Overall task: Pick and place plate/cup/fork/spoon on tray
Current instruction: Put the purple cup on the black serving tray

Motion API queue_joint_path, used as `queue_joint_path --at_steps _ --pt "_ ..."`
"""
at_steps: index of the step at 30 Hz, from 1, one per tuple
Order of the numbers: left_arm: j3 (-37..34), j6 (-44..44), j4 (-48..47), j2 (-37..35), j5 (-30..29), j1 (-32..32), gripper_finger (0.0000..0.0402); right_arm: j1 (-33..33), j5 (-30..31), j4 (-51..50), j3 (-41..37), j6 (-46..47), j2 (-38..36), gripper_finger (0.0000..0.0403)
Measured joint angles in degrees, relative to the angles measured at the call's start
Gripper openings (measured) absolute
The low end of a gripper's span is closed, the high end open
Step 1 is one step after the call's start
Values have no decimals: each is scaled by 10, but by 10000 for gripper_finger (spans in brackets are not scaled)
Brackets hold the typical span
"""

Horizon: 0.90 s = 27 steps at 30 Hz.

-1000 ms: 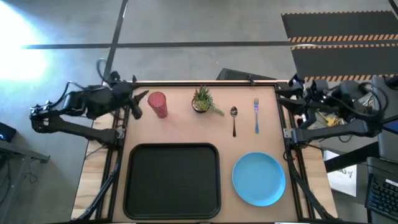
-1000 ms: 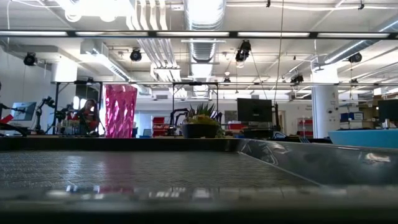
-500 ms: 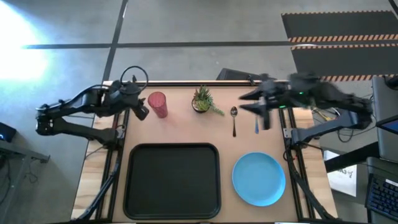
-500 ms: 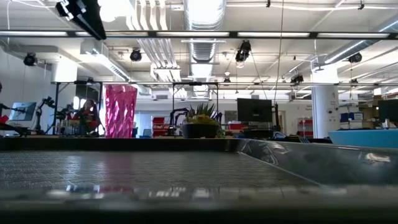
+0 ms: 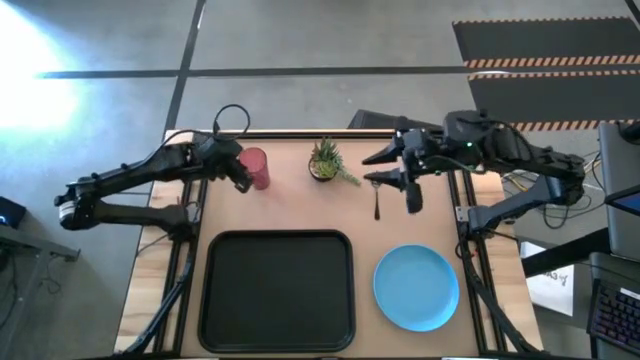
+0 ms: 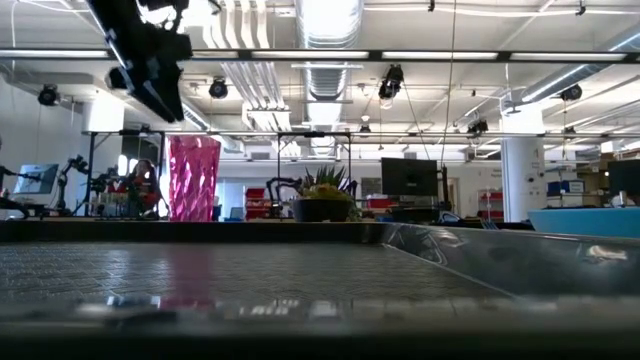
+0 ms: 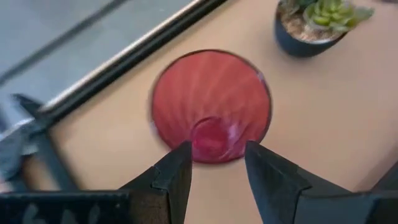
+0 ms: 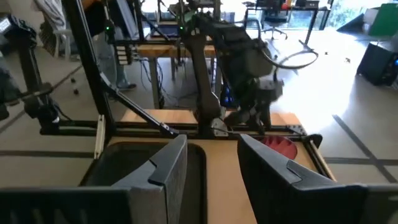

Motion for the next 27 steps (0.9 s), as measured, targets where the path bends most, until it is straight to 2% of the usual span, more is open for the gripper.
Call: queue_joint_path --at_steps 4,8,18,21,27 --pt "-45 6 62 13 30 31 132 0 -9 -1 19 -9 -6 131" --pt "-53 30 76 27 32 48 132 0 -10 -20 32 -8 -6 128" --pt "10 88 102 26 20 61 132 0 -8 -33 36 -7 -6 128" --pt "40 89 67 27 20 74 132 0 -7 -37 36 -7 -4 128" --pt "128 110 -120 74 18 95 132 0 -7 -34 36 -8 -10 128"
